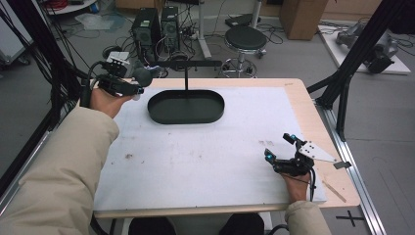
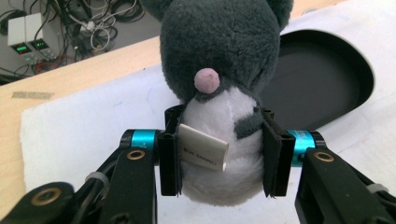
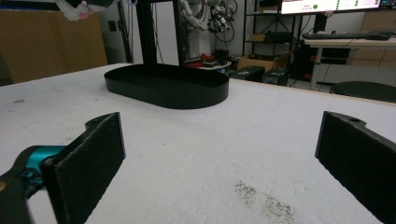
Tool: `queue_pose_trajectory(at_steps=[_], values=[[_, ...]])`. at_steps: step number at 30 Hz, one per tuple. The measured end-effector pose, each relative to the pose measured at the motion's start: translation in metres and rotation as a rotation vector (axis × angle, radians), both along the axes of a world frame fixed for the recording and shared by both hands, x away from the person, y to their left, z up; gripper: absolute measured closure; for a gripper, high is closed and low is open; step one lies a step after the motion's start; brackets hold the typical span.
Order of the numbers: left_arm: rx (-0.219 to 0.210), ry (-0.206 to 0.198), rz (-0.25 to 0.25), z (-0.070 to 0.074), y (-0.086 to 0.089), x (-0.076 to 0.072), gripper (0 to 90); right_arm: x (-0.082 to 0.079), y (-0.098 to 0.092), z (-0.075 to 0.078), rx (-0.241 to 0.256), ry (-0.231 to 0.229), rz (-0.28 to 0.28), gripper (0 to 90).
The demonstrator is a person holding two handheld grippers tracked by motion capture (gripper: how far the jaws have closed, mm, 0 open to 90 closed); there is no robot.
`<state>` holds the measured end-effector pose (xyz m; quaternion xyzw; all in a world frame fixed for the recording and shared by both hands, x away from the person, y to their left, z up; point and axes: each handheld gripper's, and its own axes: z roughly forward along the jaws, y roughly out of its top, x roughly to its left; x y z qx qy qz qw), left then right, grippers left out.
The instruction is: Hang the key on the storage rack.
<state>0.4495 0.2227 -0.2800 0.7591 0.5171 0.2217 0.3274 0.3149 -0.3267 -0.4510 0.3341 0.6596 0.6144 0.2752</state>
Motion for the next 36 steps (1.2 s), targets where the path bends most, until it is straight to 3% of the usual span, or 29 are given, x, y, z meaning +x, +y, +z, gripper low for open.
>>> queue_pose_trajectory(at_steps=[6,12,19,26,28,30,33,34,35,36], values=[[0.0,0.015,0.015,-0.013,0.004,0.001,58.0,0.0,0.0,0.0,-0.001,0.0,0.0,0.6],[0.027,0.025,0.012,-0.019,0.001,0.005,58.0,0.0,0.0,0.0,-0.002,-0.004,0.001,0.7],[0.107,0.061,-0.006,-0.033,-0.01,0.015,57.7,0.0,0.001,0.0,-0.002,-0.001,0.002,0.7],[0.134,0.07,0.0,-0.045,-0.023,0.024,56.1,0.0,0.0,0.0,-0.002,-0.001,0.002,0.6],[0.143,0.064,-0.043,-0.048,-0.022,0.025,53.4,0.0,0.0,0.0,-0.001,0.0,0.002,0.6],[0.196,0.038,-0.093,-0.054,-0.022,0.023,50.0,0.0,0.0,0.0,-0.001,0.0,0.002,0.6],[0.167,0.021,-0.12,-0.062,-0.016,0.02,37.4,0.0,0.001,0.0,-0.004,-0.002,0.001,0.6],[0.16,0.005,-0.128,-0.064,-0.013,0.018,26.9,0.0,0.001,0.0,-0.005,-0.003,0.001,0.6],[0.151,-0.02,-0.129,-0.065,-0.01,0.016,26.9,0.0,0.001,0.0,-0.005,-0.003,0.001,0.6],[0.13,-0.033,-0.127,-0.065,-0.006,0.013,17.6,0.0,0.001,0.0,-0.011,-0.006,0.001,0.6]])
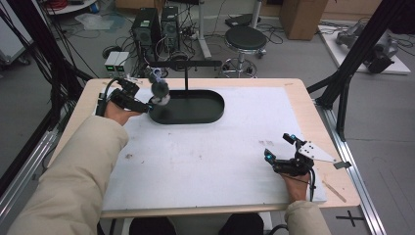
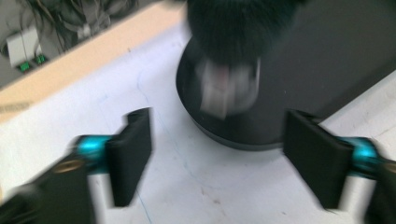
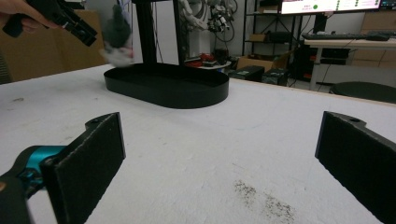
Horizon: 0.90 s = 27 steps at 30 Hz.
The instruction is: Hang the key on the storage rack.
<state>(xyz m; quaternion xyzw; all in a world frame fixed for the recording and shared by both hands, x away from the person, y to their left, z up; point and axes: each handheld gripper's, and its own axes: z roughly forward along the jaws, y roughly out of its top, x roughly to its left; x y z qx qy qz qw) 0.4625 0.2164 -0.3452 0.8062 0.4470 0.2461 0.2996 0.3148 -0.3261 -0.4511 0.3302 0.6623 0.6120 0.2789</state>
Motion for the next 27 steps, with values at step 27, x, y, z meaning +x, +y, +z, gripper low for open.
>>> queue_pose_trajectory(at_steps=[27], values=[[-0.466,-0.422,-0.26,-0.034,0.081,-0.133,1.7,0.0,0.002,0.0,-0.015,-0.003,-0.001,0.6]])
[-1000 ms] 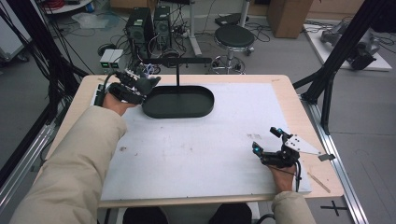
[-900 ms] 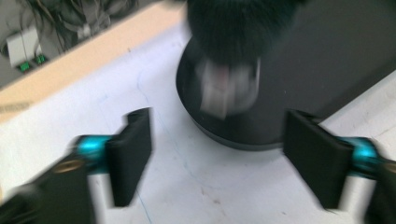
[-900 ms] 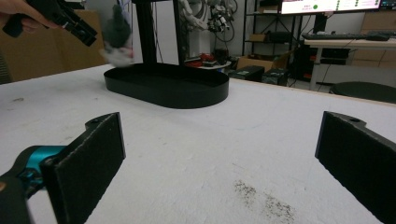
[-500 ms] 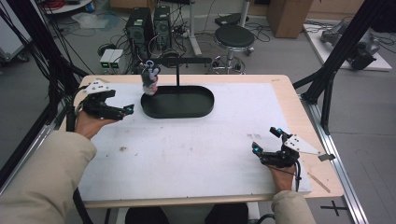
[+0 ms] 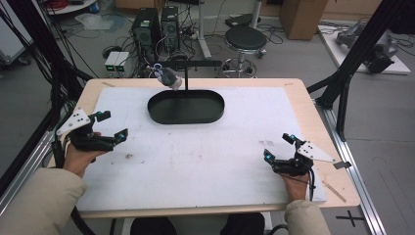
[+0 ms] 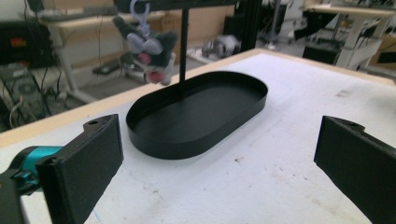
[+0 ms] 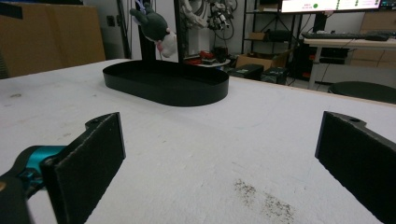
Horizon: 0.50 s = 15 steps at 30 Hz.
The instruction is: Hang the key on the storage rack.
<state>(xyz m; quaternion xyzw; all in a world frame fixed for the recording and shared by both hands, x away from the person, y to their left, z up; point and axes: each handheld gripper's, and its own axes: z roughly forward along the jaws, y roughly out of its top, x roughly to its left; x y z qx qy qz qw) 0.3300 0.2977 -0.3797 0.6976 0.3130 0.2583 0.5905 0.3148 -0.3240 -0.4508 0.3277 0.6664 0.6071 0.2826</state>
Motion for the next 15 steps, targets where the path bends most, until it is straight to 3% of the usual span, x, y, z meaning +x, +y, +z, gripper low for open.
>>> queue_pose_trajectory(at_steps=[4,10,15], values=[[-0.022,-0.069,-0.003,-0.013,0.003,-0.021,1.7,0.0,0.0,0.0,0.001,0.002,0.0,0.6],[-0.021,-0.081,0.004,-0.036,0.008,-0.041,1.7,0.0,0.0,0.0,-0.003,0.003,0.001,0.6],[-0.049,-0.138,0.042,-0.053,0.013,-0.051,1.7,0.0,0.001,0.0,-0.01,-0.002,0.0,0.6]])
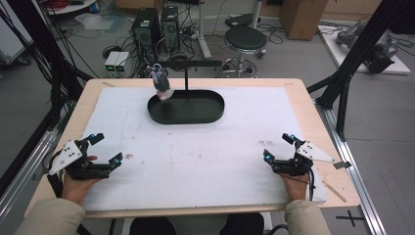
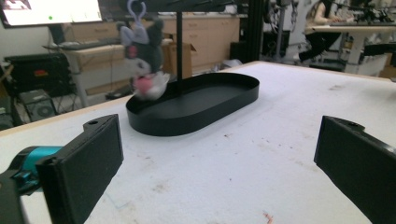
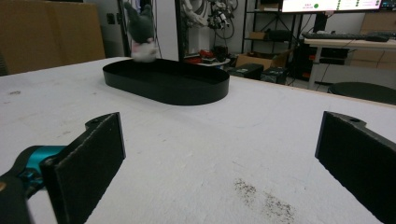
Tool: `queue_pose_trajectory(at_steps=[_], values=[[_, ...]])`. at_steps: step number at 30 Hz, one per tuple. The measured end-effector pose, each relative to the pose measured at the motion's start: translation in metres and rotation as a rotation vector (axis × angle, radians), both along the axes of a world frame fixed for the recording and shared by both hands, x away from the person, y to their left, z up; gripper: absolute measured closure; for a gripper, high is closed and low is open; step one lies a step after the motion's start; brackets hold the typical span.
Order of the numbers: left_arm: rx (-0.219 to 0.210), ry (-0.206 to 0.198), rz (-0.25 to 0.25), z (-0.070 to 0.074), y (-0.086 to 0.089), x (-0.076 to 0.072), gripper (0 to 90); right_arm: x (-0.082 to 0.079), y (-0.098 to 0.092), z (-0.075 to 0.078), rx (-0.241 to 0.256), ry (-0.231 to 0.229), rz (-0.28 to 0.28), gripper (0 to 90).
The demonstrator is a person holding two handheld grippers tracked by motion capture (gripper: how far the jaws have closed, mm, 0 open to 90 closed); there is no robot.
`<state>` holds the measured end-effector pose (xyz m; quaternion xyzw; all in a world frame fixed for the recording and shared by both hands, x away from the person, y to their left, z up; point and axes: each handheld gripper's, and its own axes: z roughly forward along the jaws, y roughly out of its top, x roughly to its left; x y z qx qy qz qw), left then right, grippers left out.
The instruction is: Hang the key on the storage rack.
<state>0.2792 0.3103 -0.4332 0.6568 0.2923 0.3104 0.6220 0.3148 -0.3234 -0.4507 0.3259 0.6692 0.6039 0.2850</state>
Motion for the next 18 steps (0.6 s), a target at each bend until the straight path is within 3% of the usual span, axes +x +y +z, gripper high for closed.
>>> queue_pose_trajectory(at_steps=[3,5,7,9,12,18], values=[[-0.012,-0.031,0.005,-0.005,0.0,-0.002,1.7,0.0,0.0,0.0,0.0,0.0,-0.001,0.6],[-0.01,-0.023,0.0,-0.009,0.0,-0.002,1.7,0.0,0.001,0.0,-0.004,0.006,-0.001,0.6],[-0.007,0.013,-0.012,-0.019,0.0,-0.002,1.7,0.0,0.001,0.0,-0.006,0.005,0.002,0.6],[-0.015,-0.026,0.011,-0.019,0.0,-0.006,1.7,0.0,0.001,0.0,-0.009,0.006,-0.001,0.6],[-0.045,-0.023,0.027,-0.02,0.001,-0.006,1.7,0.001,0.002,0.0,-0.017,0.003,-0.002,0.6],[-0.048,-0.028,0.043,-0.02,0.002,-0.007,1.7,0.001,0.002,0.0,-0.018,0.003,-0.01,0.6]])
